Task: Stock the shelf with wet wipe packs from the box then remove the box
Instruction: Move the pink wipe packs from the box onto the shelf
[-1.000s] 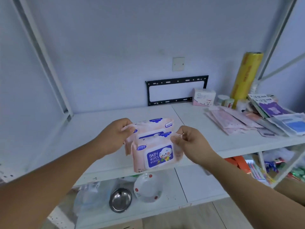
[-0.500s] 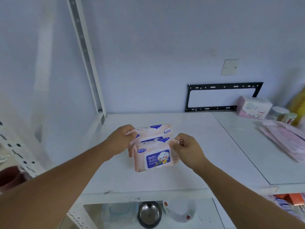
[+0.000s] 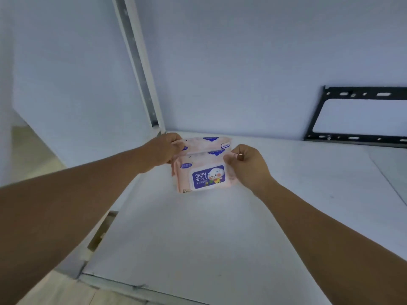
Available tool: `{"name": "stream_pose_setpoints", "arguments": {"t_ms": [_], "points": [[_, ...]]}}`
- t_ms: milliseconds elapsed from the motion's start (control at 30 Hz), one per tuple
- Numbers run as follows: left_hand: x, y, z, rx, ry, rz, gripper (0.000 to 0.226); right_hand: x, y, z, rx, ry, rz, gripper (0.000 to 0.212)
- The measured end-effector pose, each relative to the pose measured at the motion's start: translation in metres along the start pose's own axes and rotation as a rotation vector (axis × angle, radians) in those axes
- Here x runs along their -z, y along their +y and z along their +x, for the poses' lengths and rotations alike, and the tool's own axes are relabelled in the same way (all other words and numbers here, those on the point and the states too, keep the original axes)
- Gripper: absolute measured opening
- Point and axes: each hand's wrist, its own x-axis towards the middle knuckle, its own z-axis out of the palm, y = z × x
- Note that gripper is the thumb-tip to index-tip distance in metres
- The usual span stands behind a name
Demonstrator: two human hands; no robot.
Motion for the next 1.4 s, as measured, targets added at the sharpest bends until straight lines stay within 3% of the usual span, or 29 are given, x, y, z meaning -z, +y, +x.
{"name": "stream_pose_setpoints", "arguments": {"t_ms": [667,800,1000,1233,1300,1400], "points": [[0.035,0.011,0.165,0.172,0.070,0.083,0.015,-0.056,0.006,0.144,-0.055,0.114,0.112,0.028],[0.036,0.013,0.188,0.249,0.259,-0.023,0.009,-0.063,0.001,0.166,-0.037,0.121,0.075,0.030],[0.039,0.012,0.208,0.290,0.429,0.010,0.016,-0.076,-0.002,0.189,-0.032,0.171,0.079,0.027],[0.039,0.007,0.206,0.313,0.441,-0.020,0.025,-0.079,0.000,0.186,-0.051,0.143,0.136,0.027],[0.039,0.010,0.200,0.330,0.419,0.016,0.035,-0.076,-0.002,0.186,-0.068,0.116,0.122,0.027],[0.041,0.015,0.184,0.316,0.395,0.130,0.031,-0.065,-0.007,0.182,-0.053,0.060,0.058,0.019]]}}
